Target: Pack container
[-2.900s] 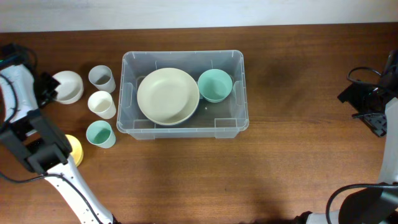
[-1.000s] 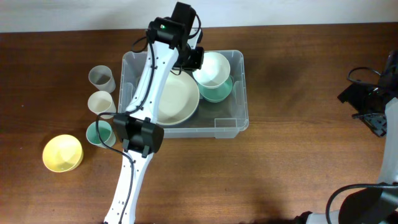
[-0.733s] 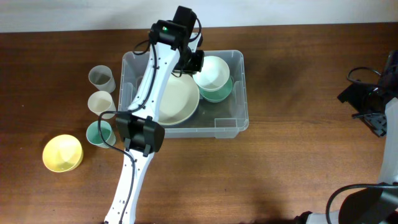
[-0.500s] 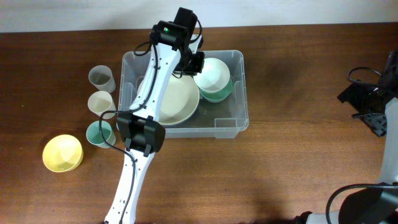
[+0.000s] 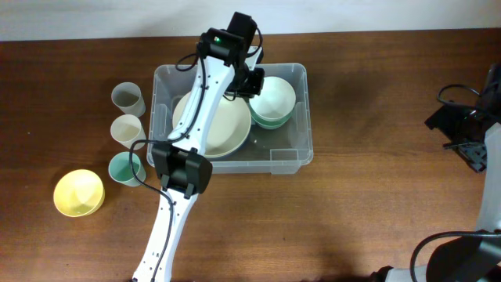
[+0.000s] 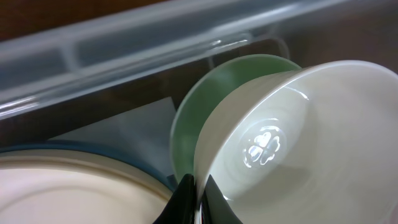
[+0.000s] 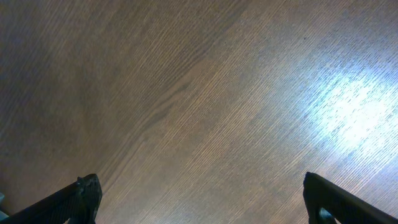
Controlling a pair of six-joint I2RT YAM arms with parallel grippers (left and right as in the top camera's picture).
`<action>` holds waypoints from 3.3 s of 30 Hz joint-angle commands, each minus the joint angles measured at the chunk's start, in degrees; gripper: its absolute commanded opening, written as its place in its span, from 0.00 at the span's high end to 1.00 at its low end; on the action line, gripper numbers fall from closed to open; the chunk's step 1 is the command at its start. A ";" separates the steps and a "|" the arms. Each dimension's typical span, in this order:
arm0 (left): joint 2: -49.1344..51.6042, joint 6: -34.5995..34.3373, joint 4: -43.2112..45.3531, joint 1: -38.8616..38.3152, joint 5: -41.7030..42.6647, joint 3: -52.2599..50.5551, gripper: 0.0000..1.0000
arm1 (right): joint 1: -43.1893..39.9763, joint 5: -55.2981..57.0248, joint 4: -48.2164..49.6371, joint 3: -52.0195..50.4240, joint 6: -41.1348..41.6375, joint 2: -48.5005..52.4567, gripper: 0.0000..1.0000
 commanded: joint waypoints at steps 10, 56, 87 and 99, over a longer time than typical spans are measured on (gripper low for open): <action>0.63 0.96 -0.07 -0.11 0.42 0.09 0.74 | -0.09 0.09 0.15 -0.35 0.24 0.20 0.01; -42.12 -11.43 -9.09 40.04 -19.50 -22.84 0.07 | -0.09 0.09 0.15 -0.35 0.24 0.20 0.01; -49.29 -28.37 2.38 62.23 -19.96 -77.75 0.07 | -0.09 0.09 0.15 -0.35 0.24 0.20 0.01; -49.29 -28.37 18.75 62.79 -18.45 -93.11 0.07 | -0.09 0.09 0.15 -0.35 0.24 0.20 0.01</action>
